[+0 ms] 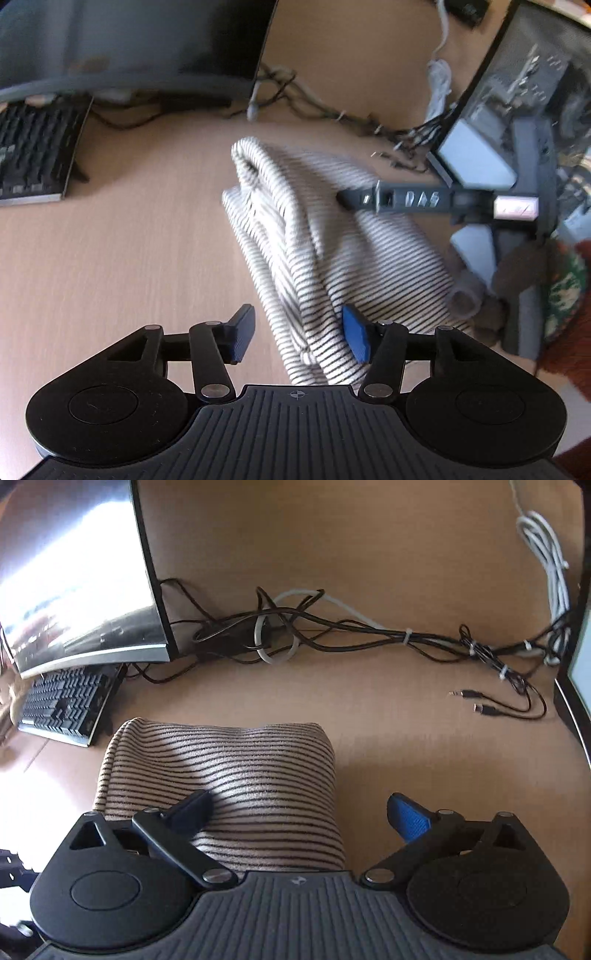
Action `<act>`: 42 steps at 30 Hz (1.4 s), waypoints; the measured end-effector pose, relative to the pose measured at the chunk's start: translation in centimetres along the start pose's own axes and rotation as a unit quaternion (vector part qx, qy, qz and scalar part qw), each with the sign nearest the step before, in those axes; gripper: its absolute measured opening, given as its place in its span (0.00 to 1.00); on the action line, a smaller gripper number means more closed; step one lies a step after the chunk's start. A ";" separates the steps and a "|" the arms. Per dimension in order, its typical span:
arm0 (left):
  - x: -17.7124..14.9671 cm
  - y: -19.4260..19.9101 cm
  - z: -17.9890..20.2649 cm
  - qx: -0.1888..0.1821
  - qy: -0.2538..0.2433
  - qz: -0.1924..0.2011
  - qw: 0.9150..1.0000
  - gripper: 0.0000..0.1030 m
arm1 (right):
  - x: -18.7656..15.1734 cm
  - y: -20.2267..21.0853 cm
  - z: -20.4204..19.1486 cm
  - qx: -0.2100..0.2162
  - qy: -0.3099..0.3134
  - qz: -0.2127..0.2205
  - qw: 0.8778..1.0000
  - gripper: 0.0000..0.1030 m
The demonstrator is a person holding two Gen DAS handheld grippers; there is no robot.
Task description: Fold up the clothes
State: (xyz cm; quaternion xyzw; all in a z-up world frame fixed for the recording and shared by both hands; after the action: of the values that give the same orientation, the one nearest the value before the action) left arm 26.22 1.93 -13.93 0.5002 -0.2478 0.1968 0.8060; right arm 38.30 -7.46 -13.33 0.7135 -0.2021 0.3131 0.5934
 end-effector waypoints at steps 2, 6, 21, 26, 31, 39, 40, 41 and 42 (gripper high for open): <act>1.2 -0.6 -0.5 -0.001 0.000 0.001 1.000 0.55 | -0.3 0.4 0.2 0.003 -0.007 -0.002 1.000 0.98; 3.6 -1.9 -1.6 -0.002 0.000 0.003 1.000 0.54 | -0.8 1.8 -0.1 0.005 -0.010 0.000 1.000 0.98; 6.3 -1.2 -3.5 -0.013 0.047 0.019 0.999 0.76 | -7.6 4.7 -1.1 0.017 0.058 -0.052 0.997 0.99; 3.8 0.3 -0.8 -0.071 0.086 -0.001 0.994 0.91 | -7.2 5.2 -1.3 0.039 0.076 -0.043 0.995 0.99; 1.0 -2.6 -0.2 -0.045 0.086 -0.042 0.994 0.87 | -6.6 5.7 -1.4 0.069 0.088 -0.034 0.993 0.99; -0.6 -1.4 -0.8 -0.047 0.099 -0.014 0.994 0.70 | -5.4 4.8 -1.2 0.128 0.049 -0.056 0.989 1.00; -0.8 -1.2 -0.8 -0.048 0.103 -0.011 0.993 0.69 | -5.3 4.5 -1.3 0.134 0.043 -0.060 0.988 1.00; -0.9 -1.0 -0.9 -0.049 0.107 -0.008 0.993 0.69 | -5.2 4.2 -1.5 0.140 0.038 -0.064 0.987 1.00; -1.1 -0.8 -1.0 -0.050 0.111 -0.005 0.993 0.68 | -5.1 3.9 -1.6 0.145 0.032 -0.068 0.987 1.00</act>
State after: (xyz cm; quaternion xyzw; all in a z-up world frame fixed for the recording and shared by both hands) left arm 26.02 2.37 -15.55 0.4359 -0.1636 0.2340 0.8535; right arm 31.73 -7.18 -13.85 0.7937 -0.0863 0.3208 0.5095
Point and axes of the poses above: each gripper's, at about its wrist camera, not at the fingertips, and y roughly against the way its jaws point, z to its right, x to its top, the point moved 8 cm from there along -y, roughly the way its jaws point, and after that the axes turned 8 degrees about -x, right-handed, at the moved point
